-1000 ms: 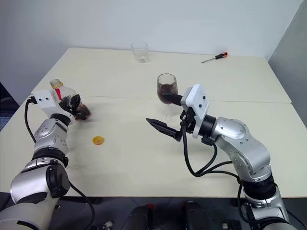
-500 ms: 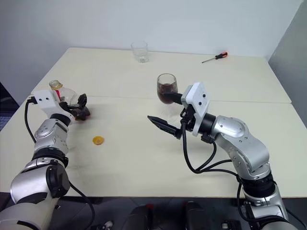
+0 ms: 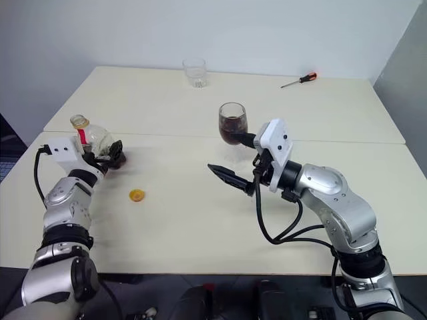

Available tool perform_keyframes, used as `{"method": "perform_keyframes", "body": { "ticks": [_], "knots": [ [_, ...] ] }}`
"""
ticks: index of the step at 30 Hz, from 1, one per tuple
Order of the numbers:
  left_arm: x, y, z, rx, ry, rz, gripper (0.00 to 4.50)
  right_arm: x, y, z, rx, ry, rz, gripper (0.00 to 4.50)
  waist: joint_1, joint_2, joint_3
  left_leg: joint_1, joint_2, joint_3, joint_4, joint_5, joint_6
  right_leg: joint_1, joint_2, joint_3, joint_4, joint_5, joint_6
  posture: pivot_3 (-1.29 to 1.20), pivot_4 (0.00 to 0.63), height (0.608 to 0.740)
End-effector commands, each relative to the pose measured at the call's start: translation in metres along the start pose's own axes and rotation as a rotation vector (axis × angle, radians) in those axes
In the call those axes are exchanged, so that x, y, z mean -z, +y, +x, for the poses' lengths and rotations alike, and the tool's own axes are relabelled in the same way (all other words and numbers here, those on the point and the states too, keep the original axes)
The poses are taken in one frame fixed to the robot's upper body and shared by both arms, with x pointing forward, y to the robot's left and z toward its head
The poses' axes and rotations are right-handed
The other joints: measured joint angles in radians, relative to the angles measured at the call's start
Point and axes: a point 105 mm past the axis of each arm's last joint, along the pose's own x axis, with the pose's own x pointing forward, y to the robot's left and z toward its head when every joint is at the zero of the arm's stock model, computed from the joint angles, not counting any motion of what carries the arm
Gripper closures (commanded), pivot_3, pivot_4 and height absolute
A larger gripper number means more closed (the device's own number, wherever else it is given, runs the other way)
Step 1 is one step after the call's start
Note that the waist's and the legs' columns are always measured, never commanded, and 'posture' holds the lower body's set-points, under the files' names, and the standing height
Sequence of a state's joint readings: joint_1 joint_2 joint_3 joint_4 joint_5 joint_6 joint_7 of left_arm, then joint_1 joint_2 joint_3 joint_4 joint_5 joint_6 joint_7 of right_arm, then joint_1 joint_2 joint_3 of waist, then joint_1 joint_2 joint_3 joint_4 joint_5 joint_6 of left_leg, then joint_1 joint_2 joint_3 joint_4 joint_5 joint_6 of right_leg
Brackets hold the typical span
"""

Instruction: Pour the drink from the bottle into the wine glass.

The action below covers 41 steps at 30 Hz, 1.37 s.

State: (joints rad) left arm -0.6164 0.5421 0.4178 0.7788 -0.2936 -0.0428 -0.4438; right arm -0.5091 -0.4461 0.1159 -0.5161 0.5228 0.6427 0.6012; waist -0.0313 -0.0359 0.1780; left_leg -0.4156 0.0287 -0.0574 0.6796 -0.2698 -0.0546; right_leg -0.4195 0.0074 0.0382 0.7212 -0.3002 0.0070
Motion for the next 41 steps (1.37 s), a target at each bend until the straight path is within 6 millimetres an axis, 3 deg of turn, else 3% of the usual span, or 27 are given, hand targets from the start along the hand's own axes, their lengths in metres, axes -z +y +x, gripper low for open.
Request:
{"method": "perform_keyframes", "body": {
  "ticks": [1, 6, 14, 18, 23, 27, 30, 36, 41],
  "knots": [
    [-0.024, -0.002, -0.004, 0.004, -0.065, -0.009, 0.05, -0.009, 0.0, -0.008, 0.026, -0.024, -0.037, 0.0, 0.0, 0.0, 0.0, 0.0, 0.0, 0.0, 0.0, 0.0, 0.0, 0.0, 0.0, 0.0, 0.0, 0.0, 0.0, 0.0, 0.15, 0.74],
    [-0.024, -0.004, -0.022, -0.006, -0.049, -0.041, 0.05, -0.006, -0.002, -0.018, 0.067, -0.003, -0.023, 0.0, 0.0, 0.0, 0.0, 0.0, 0.0, -0.001, 0.0, 0.0, 0.0, 0.001, 0.0, 0.002, 0.0, 0.0, 0.0, 0.0, 0.15, 0.74],
    [-0.012, -0.021, -0.072, 0.005, 0.041, -0.066, 0.05, 0.016, -0.002, -0.051, 0.195, 0.092, 0.014, 0.0, 0.002, 0.0, -0.001, 0.003, 0.0, -0.006, 0.0, 0.0, 0.0, 0.005, -0.001, 0.001, -0.002, 0.0, 0.0, 0.0, 0.15, 0.74],
    [0.006, -0.061, -0.097, 0.142, 0.127, -0.041, 0.05, 0.041, -0.004, -0.068, 0.333, 0.167, 0.077, 0.0, 0.004, 0.0, -0.001, 0.015, 0.0, -0.007, -0.005, -0.001, 0.0, 0.018, 0.0, 0.001, -0.007, -0.001, 0.0, 0.0, 0.15, 0.74],
    [0.025, -0.118, -0.115, 0.274, 0.206, -0.068, 0.05, 0.078, -0.005, -0.086, 0.524, 0.286, 0.122, 0.0, 0.008, 0.001, -0.001, 0.019, -0.001, -0.005, -0.005, -0.001, 0.0, 0.024, 0.0, 0.0, -0.008, -0.001, 0.0, 0.0, 0.15, 0.74],
    [0.031, -0.147, -0.125, 0.318, 0.237, -0.067, 0.05, 0.09, -0.007, -0.098, 0.704, 0.303, 0.167, 0.0, 0.005, 0.001, -0.002, 0.021, 0.0, -0.002, -0.006, -0.001, 0.0, 0.025, 0.001, 0.002, -0.008, -0.001, 0.0, 0.0, 0.15, 0.74],
    [0.03, -0.151, -0.127, 0.299, 0.233, -0.059, 0.05, 0.093, -0.006, -0.107, 0.812, 0.309, 0.174, 0.0, 0.002, 0.002, -0.003, 0.025, 0.0, 0.001, -0.01, -0.001, 0.0, 0.025, 0.001, 0.004, -0.008, -0.001, 0.0, 0.0, 0.15, 0.74],
    [0.023, -0.135, -0.129, 0.179, 0.191, -0.041, 0.05, 0.104, 0.003, -0.124, 0.978, 0.337, 0.206, 0.0, 0.002, 0.002, -0.004, 0.029, 0.0, 0.003, -0.016, 0.0, 0.0, 0.026, 0.001, 0.006, -0.01, -0.003, -0.001, 0.0, 0.15, 0.74],
    [0.02, -0.129, -0.13, 0.136, 0.167, -0.054, 0.05, 0.117, -0.006, -0.16, 1.225, 0.389, 0.223, 0.0, 0.003, 0.002, -0.004, 0.034, 0.0, 0.003, -0.017, -0.001, 0.0, 0.031, 0.001, 0.006, -0.012, -0.006, 0.003, 0.0, 0.15, 0.74]
  ]
}}
